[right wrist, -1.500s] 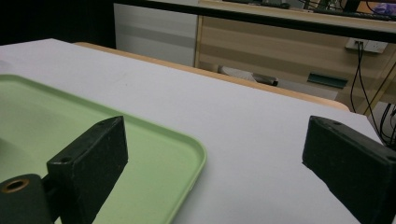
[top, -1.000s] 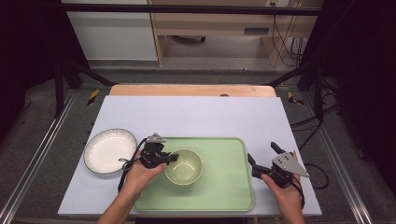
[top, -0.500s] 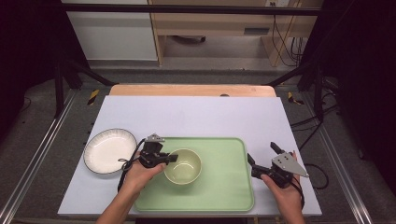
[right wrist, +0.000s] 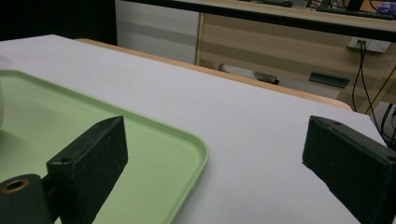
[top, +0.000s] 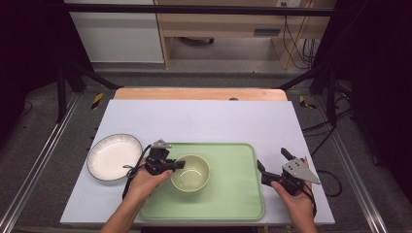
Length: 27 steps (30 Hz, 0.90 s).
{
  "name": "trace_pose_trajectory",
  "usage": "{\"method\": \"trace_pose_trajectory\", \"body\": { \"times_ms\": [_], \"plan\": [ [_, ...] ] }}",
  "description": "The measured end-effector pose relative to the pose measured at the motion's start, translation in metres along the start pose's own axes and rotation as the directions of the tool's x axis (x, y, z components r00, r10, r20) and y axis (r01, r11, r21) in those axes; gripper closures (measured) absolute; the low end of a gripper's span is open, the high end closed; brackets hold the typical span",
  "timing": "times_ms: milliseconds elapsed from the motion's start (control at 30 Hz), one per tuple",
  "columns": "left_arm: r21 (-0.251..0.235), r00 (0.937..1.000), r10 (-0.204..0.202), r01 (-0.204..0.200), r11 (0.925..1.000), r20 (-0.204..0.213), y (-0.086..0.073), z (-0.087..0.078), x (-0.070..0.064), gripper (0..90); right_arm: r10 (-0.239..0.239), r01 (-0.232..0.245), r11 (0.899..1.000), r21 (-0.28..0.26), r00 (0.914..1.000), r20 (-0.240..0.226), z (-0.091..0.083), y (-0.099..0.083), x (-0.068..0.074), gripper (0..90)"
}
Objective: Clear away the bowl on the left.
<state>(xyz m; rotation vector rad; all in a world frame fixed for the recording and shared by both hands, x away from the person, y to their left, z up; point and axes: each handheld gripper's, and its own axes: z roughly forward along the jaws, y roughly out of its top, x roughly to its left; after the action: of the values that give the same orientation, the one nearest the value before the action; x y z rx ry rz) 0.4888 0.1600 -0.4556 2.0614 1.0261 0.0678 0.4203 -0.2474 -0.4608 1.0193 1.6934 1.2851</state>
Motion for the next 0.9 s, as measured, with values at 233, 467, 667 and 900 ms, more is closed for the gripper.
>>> {"method": "trace_pose_trajectory", "body": {
  "times_ms": [233, 467, 667, 900],
  "plan": [
    [0.0, 1.0, 0.005, -0.005, 1.0, -0.005, 0.0, 0.001, -0.001, 81.9, 0.002, -0.002, 1.0, -0.001, 1.0, 0.002, 0.0, 0.0, 0.0, 7.0],
    [-0.012, 1.0, 0.001, -0.001, 0.9999, -0.008, 0.0, -0.001, 0.0, 70.7, -0.001, 0.001, 1.0, 0.0, 1.0, 0.0, 0.0, 0.0, 0.0, 7.0],
    [-0.041, 1.0, 0.001, -0.001, 0.9992, -0.005, 0.002, -0.007, 0.0, 53.0, 0.0, 0.0, 1.0, 0.001, 1.0, -0.001, 0.0, 0.0, 0.0, 7.0],
    [-0.054, 0.9992, 0.038, -0.039, 0.9978, -0.009, 0.005, -0.01, -0.003, 42.7, -0.003, 0.003, 1.0, 0.005, 1.0, -0.002, 0.0, 0.0, 0.0, 6.9]
  ]
}}
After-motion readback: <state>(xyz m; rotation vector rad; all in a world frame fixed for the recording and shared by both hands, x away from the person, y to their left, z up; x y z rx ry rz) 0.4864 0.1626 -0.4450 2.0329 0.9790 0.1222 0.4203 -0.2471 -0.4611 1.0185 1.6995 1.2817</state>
